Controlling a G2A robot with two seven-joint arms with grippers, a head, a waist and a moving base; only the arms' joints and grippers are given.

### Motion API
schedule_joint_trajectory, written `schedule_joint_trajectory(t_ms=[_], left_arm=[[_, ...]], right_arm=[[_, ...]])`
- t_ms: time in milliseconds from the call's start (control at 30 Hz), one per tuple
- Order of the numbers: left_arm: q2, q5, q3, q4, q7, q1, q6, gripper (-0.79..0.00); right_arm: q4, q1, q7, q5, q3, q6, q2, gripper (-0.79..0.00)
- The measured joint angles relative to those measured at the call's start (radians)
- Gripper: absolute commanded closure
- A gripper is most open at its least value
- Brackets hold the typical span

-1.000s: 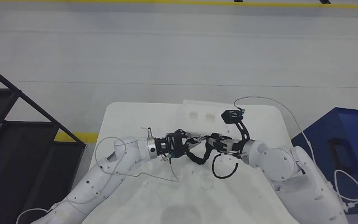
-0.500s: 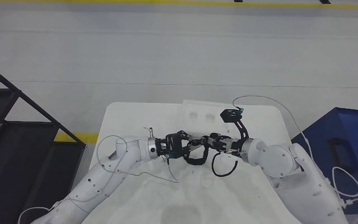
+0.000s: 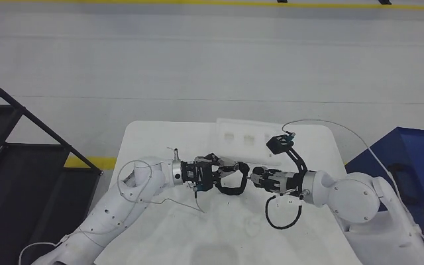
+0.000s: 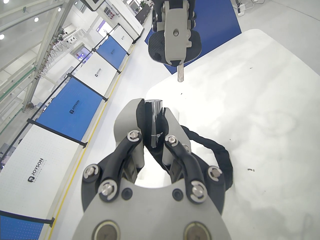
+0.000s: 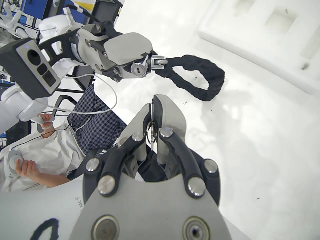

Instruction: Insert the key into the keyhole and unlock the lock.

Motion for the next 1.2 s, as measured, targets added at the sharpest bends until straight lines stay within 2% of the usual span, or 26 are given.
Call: schedule_joint_trajectory(t_ms=[500,1200], left_arm=[[-0.012,0.031,0.047,0.016,0.019,-0.028,-0.030,0.000],[-0.015,0.029,0.051,0.023,0.022,-0.029,-0.039,0.000]], right_arm=[[-0.049,-0.025,-0.110,-0.114,-0.058,-0.047,0.001,0.000],[-0.026,-0.005,-0.107,-0.132,-0.080,-0.021,0.000,0.000]])
